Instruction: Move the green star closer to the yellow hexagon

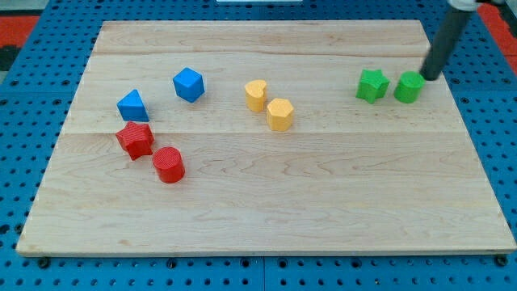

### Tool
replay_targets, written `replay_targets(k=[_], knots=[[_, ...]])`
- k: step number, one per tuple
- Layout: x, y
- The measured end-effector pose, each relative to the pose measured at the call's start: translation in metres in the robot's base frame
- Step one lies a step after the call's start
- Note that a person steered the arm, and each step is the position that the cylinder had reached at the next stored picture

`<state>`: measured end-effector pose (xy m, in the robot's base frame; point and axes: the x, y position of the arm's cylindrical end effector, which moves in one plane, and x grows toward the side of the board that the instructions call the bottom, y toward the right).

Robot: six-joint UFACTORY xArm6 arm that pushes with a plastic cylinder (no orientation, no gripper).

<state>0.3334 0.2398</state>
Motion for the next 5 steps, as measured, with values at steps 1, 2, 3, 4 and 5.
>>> replay_targets(k=[1, 2, 3, 4, 5], knots=[[0.017, -0.084], [0.038, -0.13], [0.053, -0.147], [0.045, -0.13], [0.032, -0.137]])
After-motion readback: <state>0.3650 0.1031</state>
